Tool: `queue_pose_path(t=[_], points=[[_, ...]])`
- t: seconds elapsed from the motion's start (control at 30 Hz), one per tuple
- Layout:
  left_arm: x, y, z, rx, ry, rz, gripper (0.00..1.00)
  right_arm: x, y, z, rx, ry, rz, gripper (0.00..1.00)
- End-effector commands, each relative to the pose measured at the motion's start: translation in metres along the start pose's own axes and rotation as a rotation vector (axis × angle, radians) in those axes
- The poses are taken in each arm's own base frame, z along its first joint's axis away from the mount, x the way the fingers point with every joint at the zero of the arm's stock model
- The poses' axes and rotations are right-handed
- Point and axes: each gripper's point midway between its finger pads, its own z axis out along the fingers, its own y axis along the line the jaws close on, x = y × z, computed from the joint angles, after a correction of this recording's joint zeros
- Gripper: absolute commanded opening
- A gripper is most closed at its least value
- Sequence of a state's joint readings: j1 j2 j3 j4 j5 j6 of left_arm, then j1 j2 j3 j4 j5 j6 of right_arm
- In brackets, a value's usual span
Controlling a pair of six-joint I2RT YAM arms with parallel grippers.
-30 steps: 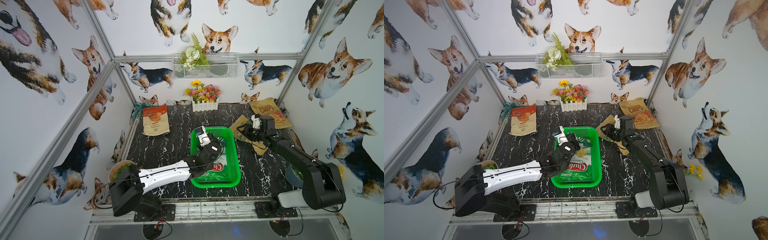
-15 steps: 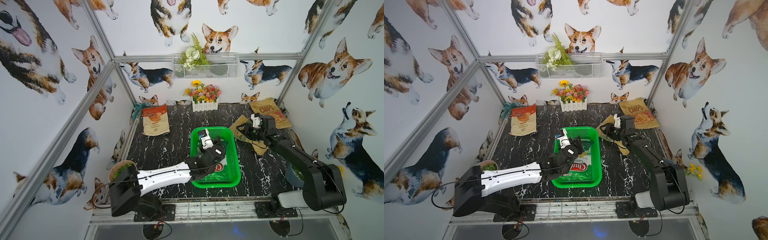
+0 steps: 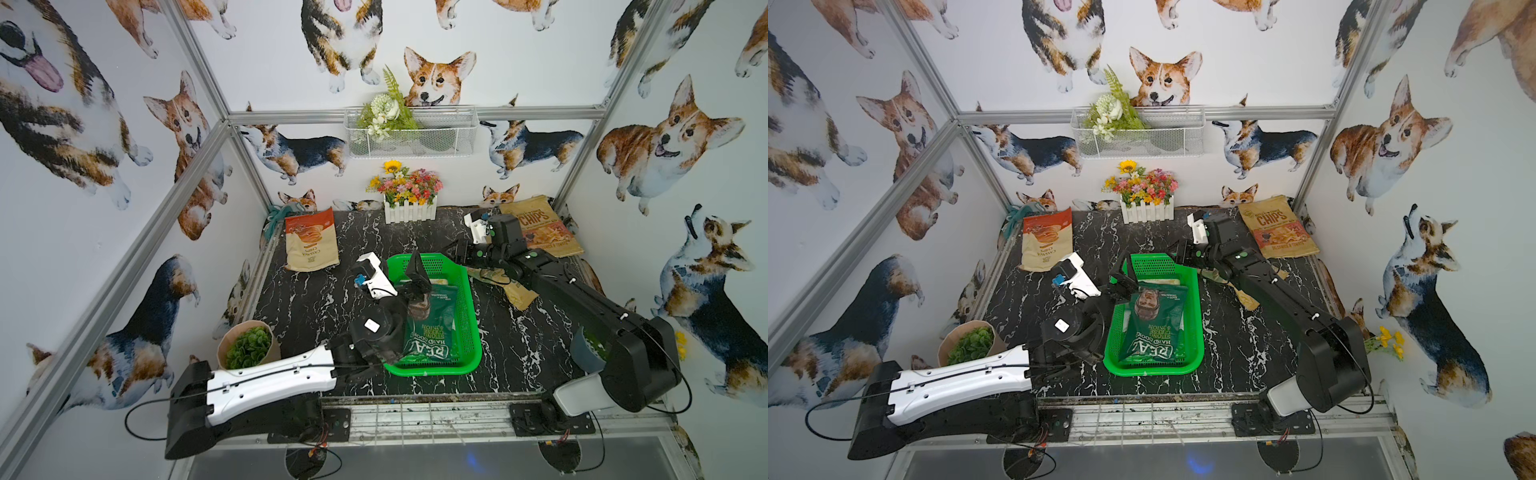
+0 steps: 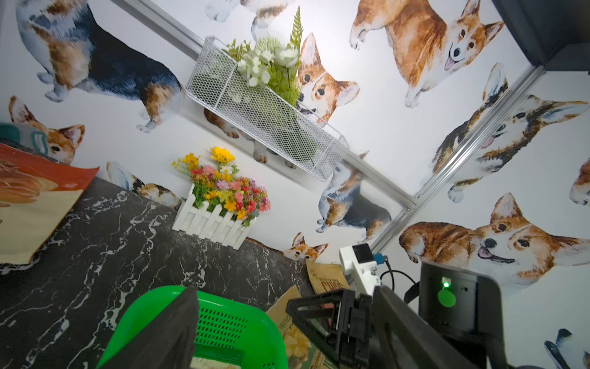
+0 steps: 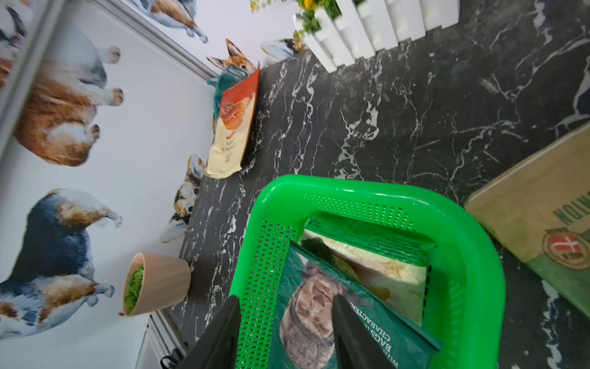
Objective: Put the potato chips into the basket
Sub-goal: Place the potato chip in the basket.
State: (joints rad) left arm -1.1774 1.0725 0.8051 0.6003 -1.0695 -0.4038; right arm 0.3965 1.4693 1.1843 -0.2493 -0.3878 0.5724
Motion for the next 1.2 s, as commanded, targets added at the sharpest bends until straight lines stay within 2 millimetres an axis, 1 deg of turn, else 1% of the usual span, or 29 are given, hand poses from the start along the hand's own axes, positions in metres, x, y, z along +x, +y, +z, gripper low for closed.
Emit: queue_pose_path(t=[0.0,0.03,0.1,0.13,0.17,0.23,0.33,0.4,0.47,0.5,0.6,0.67,0.73,0.77,0.8,0.83,0.9,0.97,1.07,1.17], points=[[-0.020,0.024,0.000,-0.051,-0.053,0.057,0.87,0.019,0.003,0.011,0.035,0.057,-0.030,0.49],[-0.021,0.034,0.000,-0.062,-0.052,0.056,0.87,0.026,0.007,0.016,0.029,0.078,-0.042,0.50],[-0.033,0.050,0.000,-0.097,-0.063,0.029,0.86,0.045,0.012,0.031,0.028,0.144,-0.058,0.49],[-0.026,0.066,-0.002,-0.122,-0.051,0.049,0.86,0.057,0.014,0.038,0.022,0.193,-0.067,0.49],[-0.030,0.073,-0.004,-0.136,-0.058,0.043,0.86,0.071,0.016,0.045,0.022,0.247,-0.075,0.48],[-0.037,0.088,-0.010,-0.163,-0.073,0.028,0.85,0.107,0.017,0.056,0.039,0.364,-0.117,0.46],[-0.042,0.103,-0.019,-0.182,-0.081,-0.007,0.84,0.158,0.019,0.056,0.082,0.494,-0.227,0.45],[-0.040,0.109,-0.023,-0.182,-0.075,-0.005,0.83,0.183,0.015,0.051,0.119,0.541,-0.282,0.45],[-0.035,0.115,-0.024,-0.201,-0.064,0.012,0.83,0.204,0.005,0.046,0.146,0.579,-0.310,0.45],[-0.032,0.117,-0.024,-0.206,-0.056,0.019,0.83,0.214,-0.004,0.045,0.174,0.597,-0.319,0.46],[-0.026,0.120,-0.021,-0.220,-0.042,0.039,0.83,0.234,-0.045,0.045,0.319,0.636,-0.353,0.51],[-0.023,0.122,-0.018,-0.229,-0.039,0.034,0.83,0.239,-0.068,0.049,0.423,0.656,-0.373,0.55],[-0.020,0.123,-0.015,-0.230,-0.035,0.027,0.83,0.237,-0.075,0.055,0.469,0.662,-0.395,0.57],[-0.020,0.121,-0.014,-0.225,-0.033,0.022,0.83,0.234,-0.073,0.058,0.479,0.652,-0.409,0.59],[-0.018,0.121,-0.012,-0.220,-0.027,0.025,0.83,0.229,-0.067,0.062,0.480,0.637,-0.432,0.62],[-0.018,0.119,-0.010,-0.216,-0.023,0.027,0.83,0.225,-0.059,0.065,0.475,0.620,-0.455,0.68],[-0.016,0.117,-0.008,-0.214,-0.013,0.037,0.83,0.218,-0.043,0.070,0.450,0.593,-0.494,0.72],[-0.013,0.113,-0.005,-0.204,0.004,0.049,0.83,0.211,-0.031,0.071,0.437,0.568,-0.514,0.74],[-0.004,0.109,0.000,-0.199,0.044,0.096,0.83,0.195,-0.018,0.066,0.431,0.512,-0.514,0.75],[0.004,0.114,0.003,-0.225,0.077,0.128,0.83,0.176,0.000,0.056,0.398,0.446,-0.514,0.76]])
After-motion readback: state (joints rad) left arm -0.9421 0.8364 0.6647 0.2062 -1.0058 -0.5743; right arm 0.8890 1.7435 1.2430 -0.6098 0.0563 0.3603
